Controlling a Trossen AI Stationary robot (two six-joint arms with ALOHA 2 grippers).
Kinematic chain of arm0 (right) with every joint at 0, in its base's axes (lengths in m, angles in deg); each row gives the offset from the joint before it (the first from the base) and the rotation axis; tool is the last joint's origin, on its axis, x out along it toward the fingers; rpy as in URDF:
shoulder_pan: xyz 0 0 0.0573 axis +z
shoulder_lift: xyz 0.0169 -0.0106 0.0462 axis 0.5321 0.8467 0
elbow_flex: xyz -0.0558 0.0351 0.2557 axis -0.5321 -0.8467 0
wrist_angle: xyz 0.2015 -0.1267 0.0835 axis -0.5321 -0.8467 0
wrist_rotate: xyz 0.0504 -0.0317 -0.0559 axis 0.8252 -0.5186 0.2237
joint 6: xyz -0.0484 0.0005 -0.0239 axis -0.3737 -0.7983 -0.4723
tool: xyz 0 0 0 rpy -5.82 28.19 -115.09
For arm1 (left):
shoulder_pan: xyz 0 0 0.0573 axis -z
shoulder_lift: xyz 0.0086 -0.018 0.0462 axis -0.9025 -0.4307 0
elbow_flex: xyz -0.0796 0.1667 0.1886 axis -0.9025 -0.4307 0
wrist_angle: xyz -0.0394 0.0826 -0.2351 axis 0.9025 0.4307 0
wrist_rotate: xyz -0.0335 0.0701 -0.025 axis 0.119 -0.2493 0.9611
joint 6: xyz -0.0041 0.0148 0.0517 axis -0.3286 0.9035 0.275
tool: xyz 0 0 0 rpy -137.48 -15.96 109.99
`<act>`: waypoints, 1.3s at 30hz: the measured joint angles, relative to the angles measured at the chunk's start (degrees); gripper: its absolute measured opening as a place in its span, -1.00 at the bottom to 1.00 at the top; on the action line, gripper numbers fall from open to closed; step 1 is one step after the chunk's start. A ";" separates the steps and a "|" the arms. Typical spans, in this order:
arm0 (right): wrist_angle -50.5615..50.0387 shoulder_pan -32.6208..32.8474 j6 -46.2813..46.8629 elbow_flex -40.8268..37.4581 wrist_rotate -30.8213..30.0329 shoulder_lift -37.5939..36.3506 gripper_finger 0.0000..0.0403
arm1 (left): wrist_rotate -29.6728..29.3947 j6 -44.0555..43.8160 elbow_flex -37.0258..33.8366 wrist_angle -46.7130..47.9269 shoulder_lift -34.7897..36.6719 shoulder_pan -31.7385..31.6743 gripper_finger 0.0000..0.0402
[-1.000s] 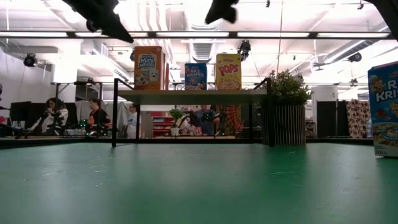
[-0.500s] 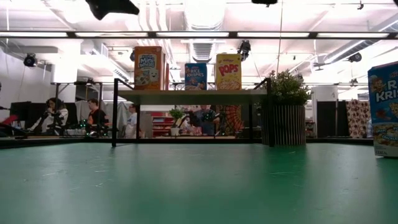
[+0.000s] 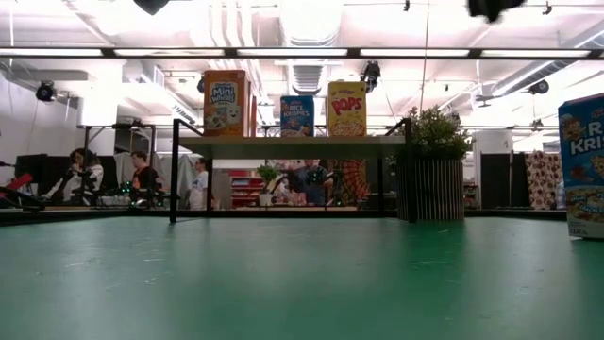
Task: Stack cereal on shelf
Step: Put the right blue cereal box on the shelf
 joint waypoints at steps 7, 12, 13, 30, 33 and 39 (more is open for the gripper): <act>5.18 4.01 13.93 -15.56 -1.95 -9.09 -0.96 | -0.01 -0.19 0.02 -0.09 -0.37 0.00 -1.00; 5.54 4.77 23.33 -24.25 -3.52 -15.01 -0.96 | -0.03 -0.19 0.02 -0.09 -1.17 -0.02 -1.00; 5.63 4.75 24.88 -25.50 -3.85 -15.85 -0.95 | -0.03 -0.17 0.02 -0.10 -1.31 -0.02 -1.00; 8.92 4.77 28.95 -32.09 -2.27 -17.74 0.16 | -0.14 0.64 0.04 -0.11 -1.90 -0.02 -1.00; 9.00 4.76 28.84 -32.18 -1.09 -17.66 0.35 | -0.14 0.64 0.04 -0.11 -1.90 -0.02 -1.00; 11.16 6.26 28.83 -31.99 -0.91 -17.64 0.57 | -0.14 0.64 0.04 -0.11 -1.92 -0.02 -1.00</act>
